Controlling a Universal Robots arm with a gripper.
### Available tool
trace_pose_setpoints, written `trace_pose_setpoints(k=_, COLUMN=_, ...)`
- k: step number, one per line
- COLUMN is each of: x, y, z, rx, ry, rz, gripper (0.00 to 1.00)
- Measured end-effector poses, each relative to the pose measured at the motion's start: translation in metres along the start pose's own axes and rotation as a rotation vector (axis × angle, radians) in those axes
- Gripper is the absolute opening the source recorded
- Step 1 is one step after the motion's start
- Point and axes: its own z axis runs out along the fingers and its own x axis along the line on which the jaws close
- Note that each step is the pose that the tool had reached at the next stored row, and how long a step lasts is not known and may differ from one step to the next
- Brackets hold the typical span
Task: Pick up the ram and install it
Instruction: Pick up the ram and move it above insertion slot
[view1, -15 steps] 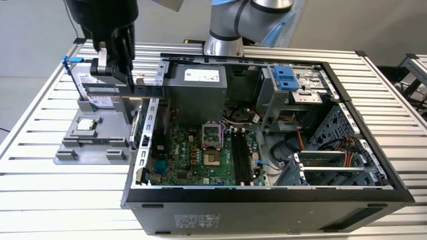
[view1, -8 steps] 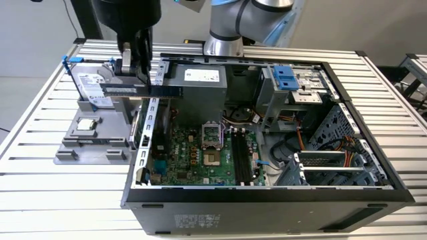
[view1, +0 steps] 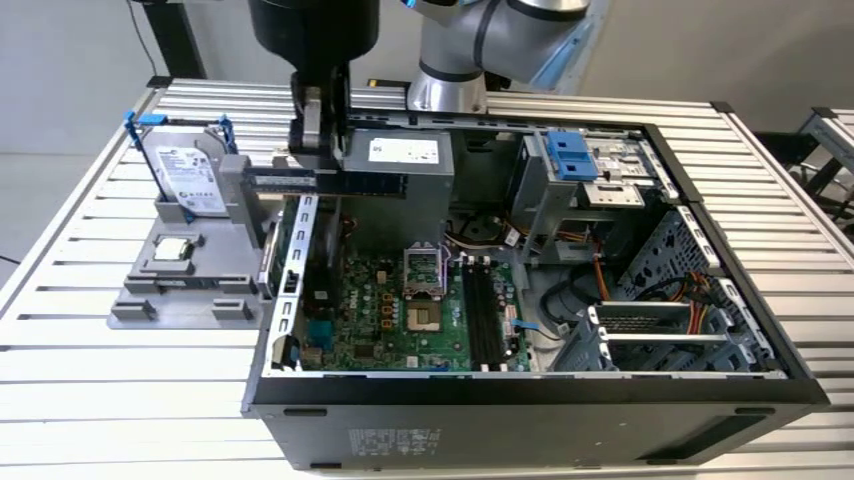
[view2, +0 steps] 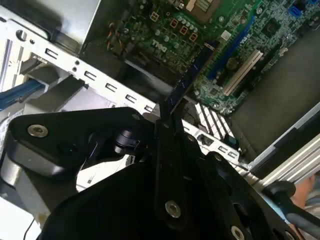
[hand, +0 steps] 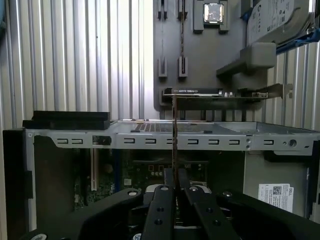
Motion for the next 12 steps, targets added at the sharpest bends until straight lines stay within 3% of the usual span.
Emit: trace_pose_setpoints(k=12, x=-0.0005, y=-0.0405, z=-0.001, rx=-0.0003, ry=0.0001, rz=0.0, gripper=0.0)
